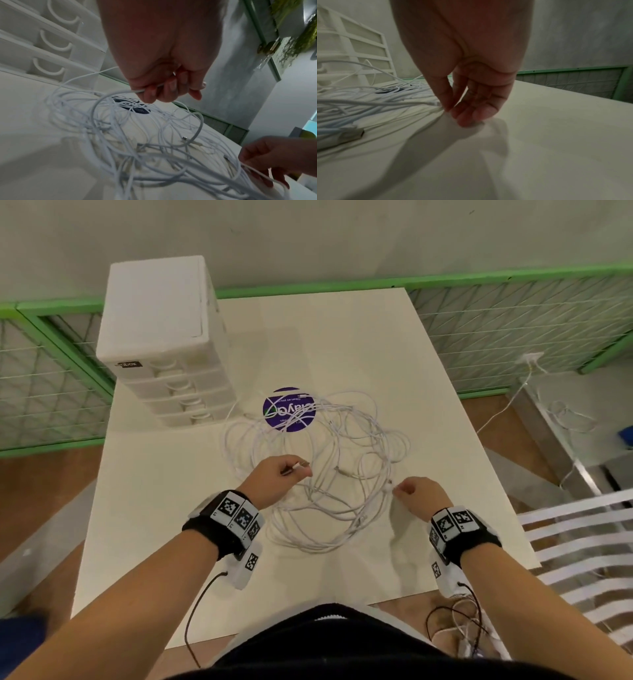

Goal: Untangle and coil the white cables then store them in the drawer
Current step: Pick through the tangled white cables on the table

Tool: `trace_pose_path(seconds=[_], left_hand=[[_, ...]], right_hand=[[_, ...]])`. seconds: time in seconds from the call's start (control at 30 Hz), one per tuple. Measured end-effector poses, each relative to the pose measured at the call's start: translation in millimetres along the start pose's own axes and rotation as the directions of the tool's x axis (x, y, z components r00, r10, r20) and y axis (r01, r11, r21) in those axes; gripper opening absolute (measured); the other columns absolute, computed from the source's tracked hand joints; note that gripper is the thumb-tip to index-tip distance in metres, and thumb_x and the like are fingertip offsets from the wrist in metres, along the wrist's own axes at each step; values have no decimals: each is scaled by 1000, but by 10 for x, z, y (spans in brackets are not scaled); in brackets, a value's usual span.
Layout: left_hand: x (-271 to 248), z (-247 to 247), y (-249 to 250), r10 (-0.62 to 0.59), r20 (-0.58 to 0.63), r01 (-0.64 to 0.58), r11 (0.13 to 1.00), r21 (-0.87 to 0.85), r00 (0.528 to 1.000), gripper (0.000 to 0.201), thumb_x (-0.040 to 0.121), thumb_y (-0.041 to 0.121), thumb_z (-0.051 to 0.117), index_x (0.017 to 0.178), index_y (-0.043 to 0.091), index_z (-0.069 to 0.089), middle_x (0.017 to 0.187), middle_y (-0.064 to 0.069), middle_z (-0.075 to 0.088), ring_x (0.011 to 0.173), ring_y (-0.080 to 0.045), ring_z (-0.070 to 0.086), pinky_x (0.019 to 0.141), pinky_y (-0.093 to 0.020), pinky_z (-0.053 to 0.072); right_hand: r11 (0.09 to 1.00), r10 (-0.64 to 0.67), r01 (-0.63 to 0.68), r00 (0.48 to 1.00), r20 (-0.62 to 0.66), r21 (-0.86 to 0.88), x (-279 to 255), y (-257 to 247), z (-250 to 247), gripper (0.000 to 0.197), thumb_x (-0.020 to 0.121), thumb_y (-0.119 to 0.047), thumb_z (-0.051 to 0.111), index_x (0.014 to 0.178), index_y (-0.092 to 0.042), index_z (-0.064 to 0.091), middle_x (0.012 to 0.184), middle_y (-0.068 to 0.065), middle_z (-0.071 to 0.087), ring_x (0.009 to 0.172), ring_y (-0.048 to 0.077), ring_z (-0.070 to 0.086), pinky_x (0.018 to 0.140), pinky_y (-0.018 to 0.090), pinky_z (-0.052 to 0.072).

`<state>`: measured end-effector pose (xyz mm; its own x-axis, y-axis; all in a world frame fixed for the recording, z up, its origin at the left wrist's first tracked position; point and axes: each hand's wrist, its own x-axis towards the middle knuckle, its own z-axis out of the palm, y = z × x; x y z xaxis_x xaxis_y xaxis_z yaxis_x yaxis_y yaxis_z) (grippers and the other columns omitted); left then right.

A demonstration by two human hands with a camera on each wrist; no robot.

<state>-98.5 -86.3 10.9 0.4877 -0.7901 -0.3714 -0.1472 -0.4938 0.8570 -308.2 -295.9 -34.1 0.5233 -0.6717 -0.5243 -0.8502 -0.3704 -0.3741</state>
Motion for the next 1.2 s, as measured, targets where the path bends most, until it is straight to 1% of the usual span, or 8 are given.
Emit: trace_pose_path(seconds=[0.1,0.23,0.47,0.7,0.8,0.97,1.1,1.2], left_hand=[[26,46,4,-1,-16,2,999,38,1000,11,90,28,59,84,25,68,88,-8,70,82,-19,58,74,-29,42],[59,72,72,-11,-35,12,999,37,999,15,91,31,57,82,25,68,84,-10,58,77,-19,49,68,-29,36],[38,102,287,71,-147,-74,997,-15,987,32,96,36,47,71,22,61,67,-7,44,63,-19,41,61,-29,33],[35,121,609,157,-208,-179,980,-91,965,29,98,31,44,99,15,68,63,9,45,58,-6,43,62,-17,37],[31,162,746,194,-170,-223,959,-175,966,21,95,23,51,101,10,66,70,14,58,60,7,52,62,-6,38],[71,91,678,197,-286,-241,962,-129,938,11,91,23,59,82,21,65,80,6,62,68,6,55,72,-14,42],[40,38,578,131,-298,-203,953,-225,946,23,96,23,49,90,5,61,78,4,67,47,2,42,54,-12,35],[33,56,499,110,-271,-186,944,-272,956,21,98,23,46,82,13,55,67,-2,62,46,-1,37,50,-12,33]], right_hand=[[990,12,1,995,-96,138,-30,-15,-4,17,91,-26,51,89,-13,62,88,9,65,80,23,55,68,27,40],[999,25,-29,994,109,44,-58,-96,-15,40,87,-45,55,63,-14,51,63,3,55,67,22,53,59,28,39],[937,67,-40,996,-64,348,-115,-83,-189,21,84,-29,62,87,-8,61,69,4,66,58,21,63,53,27,43],[635,-270,272,955,-122,723,-430,-859,-403,12,80,-15,71,78,-15,58,64,6,58,44,22,59,42,26,48],[634,-374,338,921,-107,695,-477,-1196,-335,10,81,-10,69,79,-13,59,66,5,57,44,20,61,45,26,52],[619,-417,337,907,-67,709,-446,-1242,-286,9,82,-8,67,90,-12,63,77,9,62,56,19,65,57,28,57],[937,-223,209,975,20,281,-282,-770,-308,12,85,-16,61,89,-6,65,85,13,69,65,23,67,67,35,57],[975,-59,108,969,240,-196,-223,-408,-208,19,84,-15,59,98,-5,68,99,14,71,89,28,68,82,34,54]])
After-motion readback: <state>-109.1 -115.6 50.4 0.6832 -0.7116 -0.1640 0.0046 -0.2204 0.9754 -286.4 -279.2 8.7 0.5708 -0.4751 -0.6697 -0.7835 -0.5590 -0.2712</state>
